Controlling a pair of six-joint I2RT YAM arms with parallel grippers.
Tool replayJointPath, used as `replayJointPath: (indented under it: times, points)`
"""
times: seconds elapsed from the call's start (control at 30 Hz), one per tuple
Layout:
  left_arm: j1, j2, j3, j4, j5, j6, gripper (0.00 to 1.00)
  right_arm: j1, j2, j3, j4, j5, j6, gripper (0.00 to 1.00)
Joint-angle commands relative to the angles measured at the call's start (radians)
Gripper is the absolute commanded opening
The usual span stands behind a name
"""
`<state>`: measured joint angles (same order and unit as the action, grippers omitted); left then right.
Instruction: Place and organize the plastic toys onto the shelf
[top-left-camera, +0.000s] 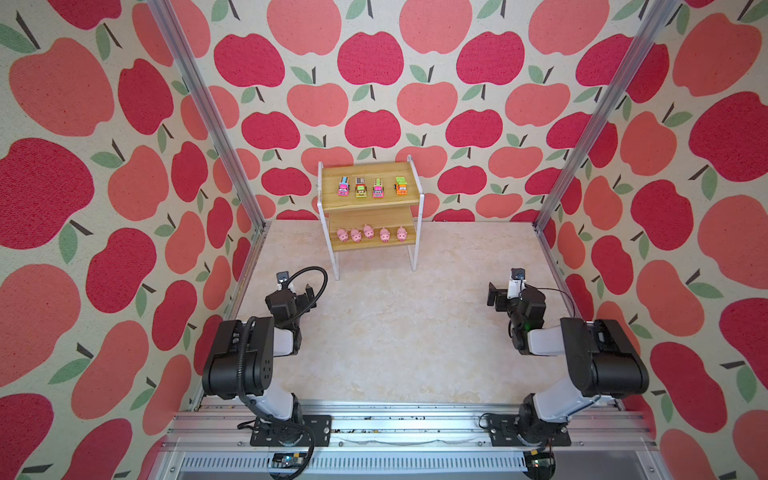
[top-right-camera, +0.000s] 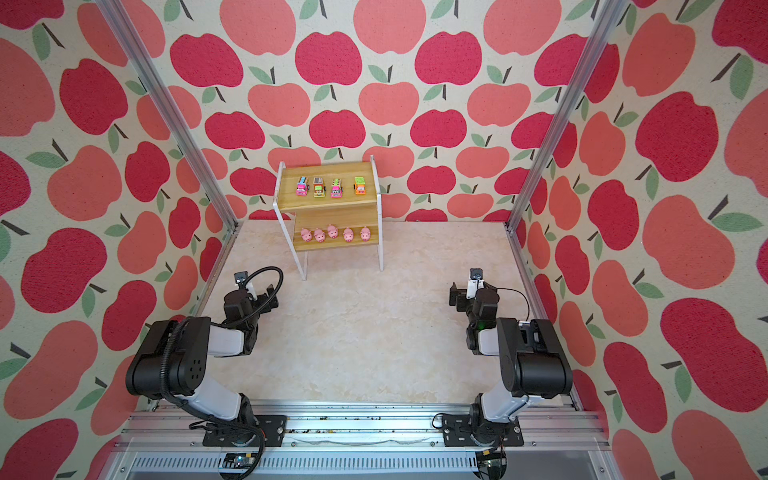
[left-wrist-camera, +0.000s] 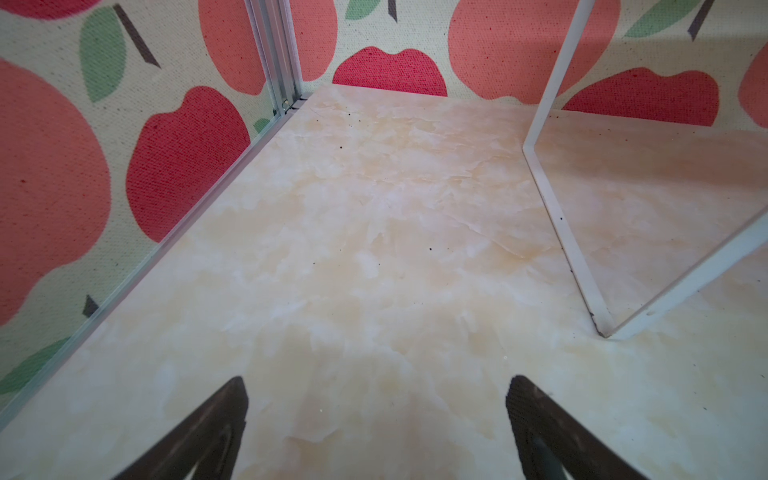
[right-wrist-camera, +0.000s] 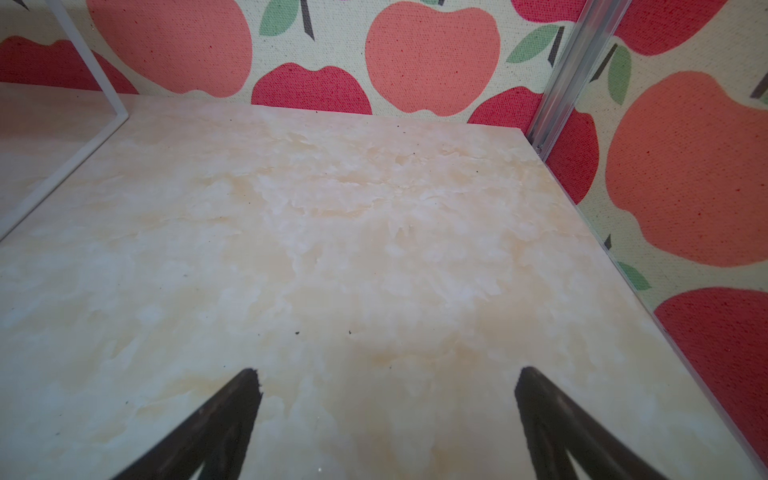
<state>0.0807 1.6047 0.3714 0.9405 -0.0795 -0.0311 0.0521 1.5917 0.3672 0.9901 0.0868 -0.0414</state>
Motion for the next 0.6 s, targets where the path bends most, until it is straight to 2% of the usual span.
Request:
replayJointPath:
  times: [0.0, 0.57]
  points:
    - [-0.004, 0.01, 0.001, 0.045, -0.016, 0.016, 0.99, 0.007, -0.005, 0.001, -0.004, -0.01, -0.018, 0.99]
    - [-0.004, 0.009, 0.003, 0.038, -0.016, 0.015, 0.99, 0.0, -0.006, 0.006, -0.014, -0.044, -0.02, 0.99]
